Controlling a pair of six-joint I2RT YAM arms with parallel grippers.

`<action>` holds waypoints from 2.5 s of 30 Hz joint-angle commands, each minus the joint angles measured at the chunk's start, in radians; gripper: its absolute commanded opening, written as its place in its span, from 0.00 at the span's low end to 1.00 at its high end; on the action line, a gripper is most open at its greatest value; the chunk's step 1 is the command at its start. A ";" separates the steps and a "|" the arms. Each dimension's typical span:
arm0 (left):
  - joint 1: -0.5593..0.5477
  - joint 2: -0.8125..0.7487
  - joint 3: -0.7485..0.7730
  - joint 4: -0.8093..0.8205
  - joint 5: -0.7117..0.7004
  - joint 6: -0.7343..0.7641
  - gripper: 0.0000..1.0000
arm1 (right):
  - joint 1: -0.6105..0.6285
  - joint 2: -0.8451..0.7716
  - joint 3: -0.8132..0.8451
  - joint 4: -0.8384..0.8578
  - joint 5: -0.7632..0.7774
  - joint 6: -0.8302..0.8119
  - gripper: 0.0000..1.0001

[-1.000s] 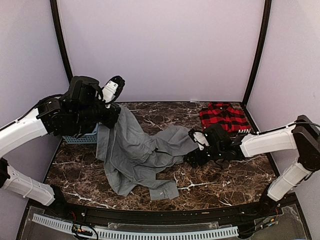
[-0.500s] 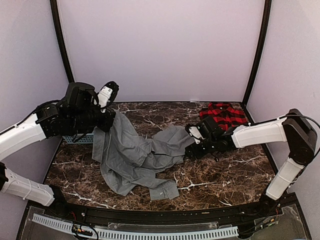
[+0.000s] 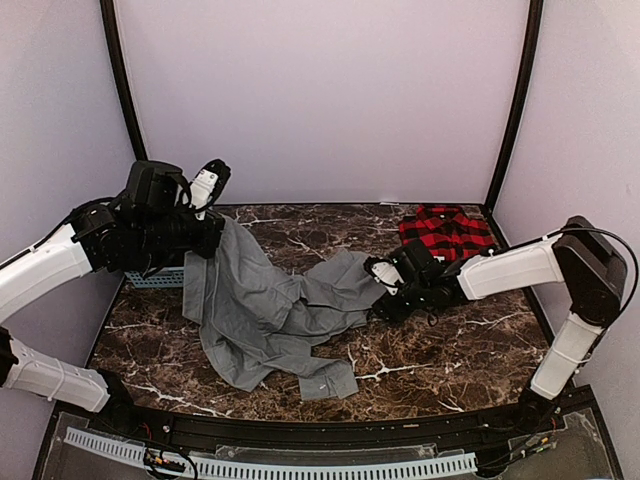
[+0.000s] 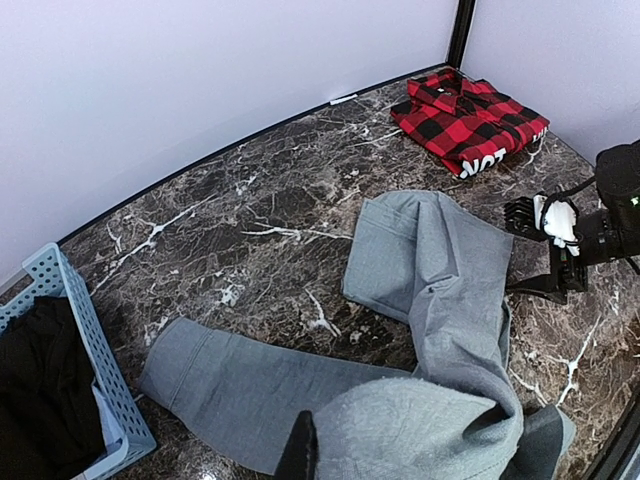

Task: Fold and stack the long sleeve shirts
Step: Pick up the crumpled shirt from the center of the board.

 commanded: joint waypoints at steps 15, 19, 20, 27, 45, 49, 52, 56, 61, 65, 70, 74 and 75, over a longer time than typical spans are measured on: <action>0.045 0.005 0.030 0.001 0.086 0.006 0.00 | 0.008 0.157 0.046 0.174 0.137 -0.184 0.67; 0.076 0.006 0.014 0.001 0.106 0.000 0.00 | 0.013 0.151 0.053 0.167 0.129 -0.197 0.37; 0.081 0.007 0.012 0.002 0.108 0.000 0.00 | 0.015 0.146 0.057 0.149 0.132 -0.194 0.28; 0.114 0.046 -0.021 0.029 0.143 0.005 0.00 | 0.028 0.005 0.084 -0.128 0.265 -0.039 0.00; 0.132 0.390 -0.032 0.214 0.198 -0.121 0.15 | -0.136 -0.140 0.278 -0.674 0.452 0.429 0.00; 0.153 0.403 -0.050 0.227 0.200 -0.136 0.28 | -0.168 -0.147 0.294 -0.688 0.439 0.421 0.00; 0.156 0.382 -0.073 0.203 0.189 -0.154 0.41 | -0.169 -0.140 0.302 -0.683 0.416 0.413 0.00; 0.156 0.280 -0.155 0.210 0.176 -0.201 0.56 | -0.169 -0.138 0.282 -0.675 0.408 0.409 0.00; 0.156 0.185 -0.237 0.279 0.330 -0.319 0.73 | -0.163 -0.158 0.226 -0.638 0.383 0.408 0.00; 0.156 0.237 -0.243 0.364 0.480 -0.479 0.81 | -0.156 -0.147 0.208 -0.629 0.368 0.411 0.00; 0.156 0.333 -0.228 0.418 0.496 -0.545 0.78 | -0.142 -0.140 0.222 -0.628 0.366 0.405 0.00; 0.156 0.434 -0.192 0.449 0.496 -0.546 0.72 | -0.140 -0.145 0.231 -0.623 0.358 0.394 0.00; 0.156 0.468 -0.176 0.448 0.494 -0.540 0.70 | -0.138 -0.145 0.234 -0.624 0.357 0.394 0.00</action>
